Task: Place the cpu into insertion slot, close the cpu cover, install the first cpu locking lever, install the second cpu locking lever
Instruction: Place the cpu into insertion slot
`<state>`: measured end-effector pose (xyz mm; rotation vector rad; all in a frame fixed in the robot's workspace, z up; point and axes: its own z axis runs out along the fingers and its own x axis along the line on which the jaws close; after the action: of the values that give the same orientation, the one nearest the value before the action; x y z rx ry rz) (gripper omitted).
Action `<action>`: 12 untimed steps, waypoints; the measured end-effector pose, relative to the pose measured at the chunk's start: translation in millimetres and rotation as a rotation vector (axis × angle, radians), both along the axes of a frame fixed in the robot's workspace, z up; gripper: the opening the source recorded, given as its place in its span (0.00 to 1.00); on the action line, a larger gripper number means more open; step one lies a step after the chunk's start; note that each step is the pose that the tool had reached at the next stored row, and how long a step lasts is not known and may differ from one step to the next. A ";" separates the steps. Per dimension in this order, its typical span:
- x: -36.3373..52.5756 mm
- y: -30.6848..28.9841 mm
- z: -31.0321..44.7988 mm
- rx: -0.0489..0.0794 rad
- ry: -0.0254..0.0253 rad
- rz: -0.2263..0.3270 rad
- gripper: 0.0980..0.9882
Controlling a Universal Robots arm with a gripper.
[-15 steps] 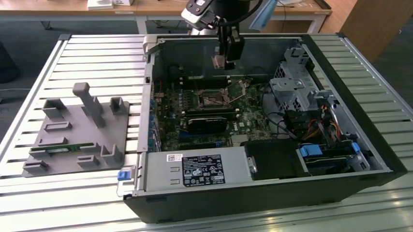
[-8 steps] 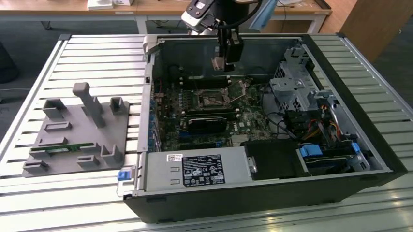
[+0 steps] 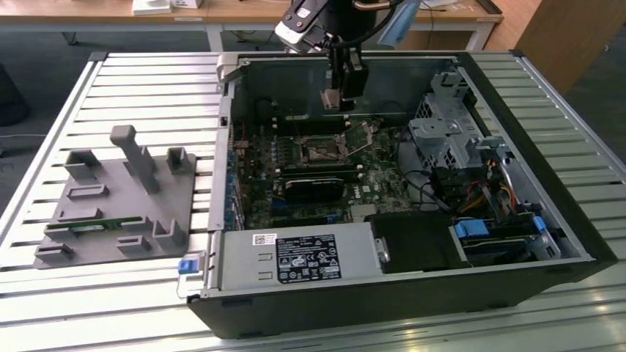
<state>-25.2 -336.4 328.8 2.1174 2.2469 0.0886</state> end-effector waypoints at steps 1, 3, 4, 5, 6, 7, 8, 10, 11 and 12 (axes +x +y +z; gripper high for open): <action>0.0 0.0 -0.6 0.000 0.0000 0.000 0.49; 0.0 0.0 -1.8 0.000 0.0000 0.000 0.49; 0.0 0.0 -2.4 0.000 0.0000 0.000 0.49; 0.0 0.0 -3.2 0.000 0.0000 0.000 0.49; 0.0 0.0 -4.0 0.000 0.0000 0.000 0.49; 0.0 0.0 -4.7 0.000 0.0000 0.000 0.49; 0.0 0.0 -5.4 0.000 0.0000 0.000 0.49; 0.0 0.0 -6.9 0.000 0.0000 0.000 0.49; 0.0 0.0 -7.6 0.000 0.0000 0.000 0.49; 0.0 0.0 -8.3 0.000 0.0000 0.000 0.49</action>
<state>-25.2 -336.5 320.5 2.1173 2.2469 0.0886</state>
